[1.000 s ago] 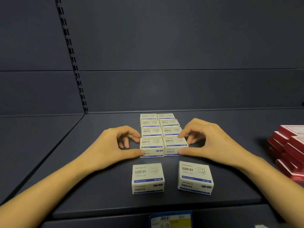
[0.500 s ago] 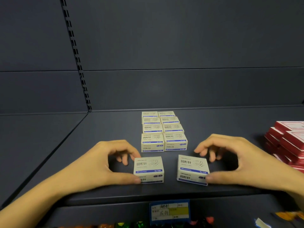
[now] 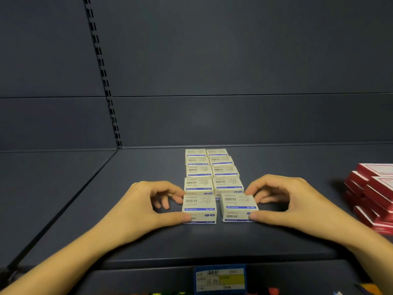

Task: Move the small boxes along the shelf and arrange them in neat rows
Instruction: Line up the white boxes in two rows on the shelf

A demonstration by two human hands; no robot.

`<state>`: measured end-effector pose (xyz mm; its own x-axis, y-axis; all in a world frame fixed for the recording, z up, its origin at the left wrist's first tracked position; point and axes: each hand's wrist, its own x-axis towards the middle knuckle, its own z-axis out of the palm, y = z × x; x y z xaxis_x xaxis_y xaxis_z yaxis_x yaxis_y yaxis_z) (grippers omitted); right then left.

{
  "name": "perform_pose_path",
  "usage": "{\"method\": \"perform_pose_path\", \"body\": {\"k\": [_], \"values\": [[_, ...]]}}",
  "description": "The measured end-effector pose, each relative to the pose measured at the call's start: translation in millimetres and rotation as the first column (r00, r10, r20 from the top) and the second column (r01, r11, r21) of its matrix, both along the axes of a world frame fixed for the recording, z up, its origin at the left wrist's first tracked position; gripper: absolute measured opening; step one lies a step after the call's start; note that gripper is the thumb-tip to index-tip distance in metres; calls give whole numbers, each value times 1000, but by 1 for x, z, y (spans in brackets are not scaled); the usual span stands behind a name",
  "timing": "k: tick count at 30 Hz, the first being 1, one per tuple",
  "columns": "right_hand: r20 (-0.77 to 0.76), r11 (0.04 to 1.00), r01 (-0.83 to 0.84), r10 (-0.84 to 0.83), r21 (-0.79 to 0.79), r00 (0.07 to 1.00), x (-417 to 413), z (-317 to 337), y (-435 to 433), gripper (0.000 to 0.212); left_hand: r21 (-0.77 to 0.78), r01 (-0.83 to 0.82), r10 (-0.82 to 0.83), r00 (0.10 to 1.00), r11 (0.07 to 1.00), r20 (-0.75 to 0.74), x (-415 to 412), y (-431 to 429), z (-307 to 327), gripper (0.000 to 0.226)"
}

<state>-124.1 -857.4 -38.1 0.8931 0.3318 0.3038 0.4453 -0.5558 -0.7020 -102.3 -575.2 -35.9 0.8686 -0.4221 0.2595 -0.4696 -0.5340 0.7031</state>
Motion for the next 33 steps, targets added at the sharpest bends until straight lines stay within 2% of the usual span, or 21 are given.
{"method": "perform_pose_path", "body": {"k": [12, 16, 18, 20, 22, 24, 26, 28, 30, 33], "values": [[60, 1000, 15, -17, 24, 998, 8, -4, 6, 30, -55, -61, 62, 998, 997, 16, 5, -2, -7, 46], [85, 997, 43, -38, -67, 996, 7, 1, 8, 44, -61, -72, 73, 997, 996, 14, 6, 0, -10, 48], [110, 995, 84, -78, -51, 991, 9, 2, 10, 49, -123, -113, 111, 994, 986, -21, 7, 3, -10, 52], [10, 986, 132, -134, 106, 991, 19, 3, 14, 53, -220, -162, 133, 981, 962, -141, 19, -1, -9, 49], [-169, 954, 179, -140, 241, 976, 34, 2, 16, 67, -288, -232, 143, 943, 929, -300, 38, -10, -8, 38], [-316, 903, 253, -142, 347, 938, 52, -1, 22, 70, -362, -266, 109, 910, 893, -400, 50, -22, -7, 32], [-409, 840, 316, -125, 442, 904, 63, -3, 31, 68, -466, -216, 4, 910, 858, -415, 55, -33, -9, 54], [-433, 810, 309, -76, 498, 898, 69, -6, 38, 64, -509, -184, -69, 896, 841, -438, 55, -41, -11, 50], [-460, 814, 309, -59, 492, 886, 74, -6, 47, 51, -558, -140, -158, 878, 818, -451, 59, -53, -11, 65], [-525, 792, 315, 8, 522, 851, 78, -10, 54, 56, -596, -127, -217, 855, 793, -471, 62, -62, -12, 64]]}}
